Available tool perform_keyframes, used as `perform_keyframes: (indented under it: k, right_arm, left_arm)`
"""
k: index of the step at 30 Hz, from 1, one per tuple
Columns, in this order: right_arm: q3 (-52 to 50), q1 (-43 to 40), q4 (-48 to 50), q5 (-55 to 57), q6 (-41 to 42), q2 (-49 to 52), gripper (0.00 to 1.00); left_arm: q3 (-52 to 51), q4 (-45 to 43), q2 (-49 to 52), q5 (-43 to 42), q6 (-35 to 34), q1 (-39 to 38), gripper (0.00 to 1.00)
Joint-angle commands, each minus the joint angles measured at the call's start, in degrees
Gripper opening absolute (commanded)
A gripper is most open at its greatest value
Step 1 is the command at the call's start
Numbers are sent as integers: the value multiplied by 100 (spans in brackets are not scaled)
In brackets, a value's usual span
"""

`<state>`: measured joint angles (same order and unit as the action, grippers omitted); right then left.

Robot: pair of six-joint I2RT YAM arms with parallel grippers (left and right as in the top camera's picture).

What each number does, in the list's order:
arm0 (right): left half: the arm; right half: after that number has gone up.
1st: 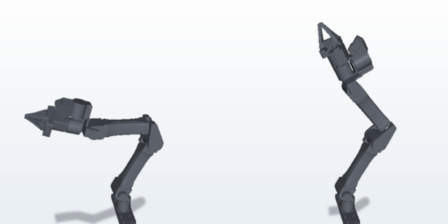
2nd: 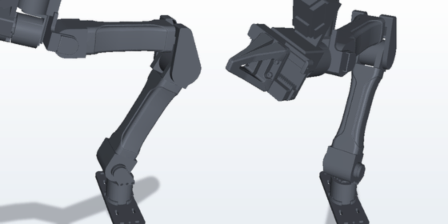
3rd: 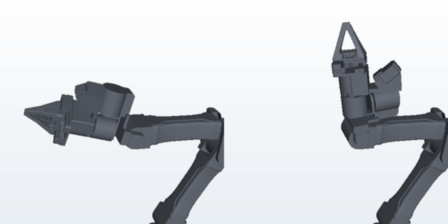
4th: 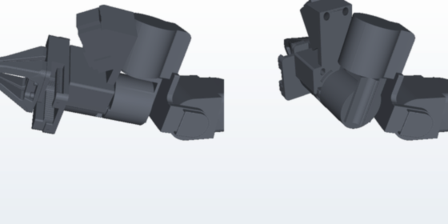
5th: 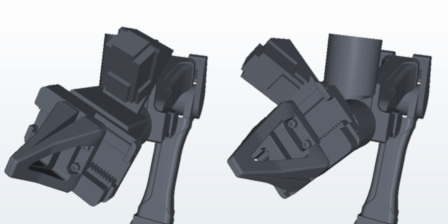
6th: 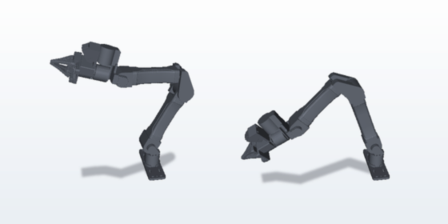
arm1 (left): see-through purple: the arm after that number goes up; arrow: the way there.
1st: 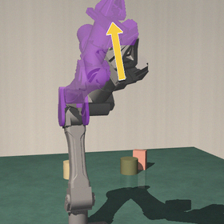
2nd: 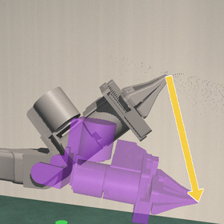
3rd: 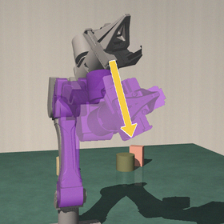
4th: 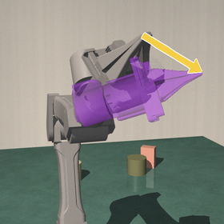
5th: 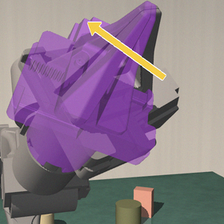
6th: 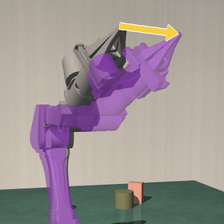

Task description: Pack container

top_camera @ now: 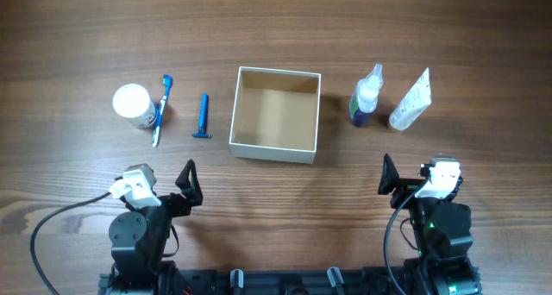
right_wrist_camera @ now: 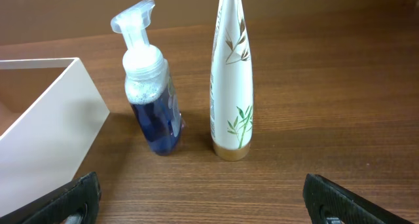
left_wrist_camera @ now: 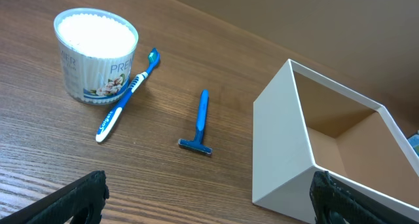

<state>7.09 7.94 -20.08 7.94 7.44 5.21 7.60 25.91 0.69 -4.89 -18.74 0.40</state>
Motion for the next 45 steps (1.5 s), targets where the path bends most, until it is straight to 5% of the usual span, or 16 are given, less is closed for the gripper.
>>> perform_keyframes:
  k: [1, 36, 41, 45]
  right_arm:
    - [-7, 13, 39, -52, 39, -87, 100]
    - [-7, 13, 107, -55, 72, -87, 100]
    - [-4, 13, 46, -1154, 3281, -61, 100]
    - [299, 13, 1023, -2579, 3289, 26, 100]
  left_arm:
    - [-9, -17, 7, -87, 33, 35, 100]
    - [-9, -17, 13, -87, 33, 35, 100]
    - [-9, -17, 13, -87, 33, 35, 100]
    - [-9, -17, 13, -87, 33, 35, 100]
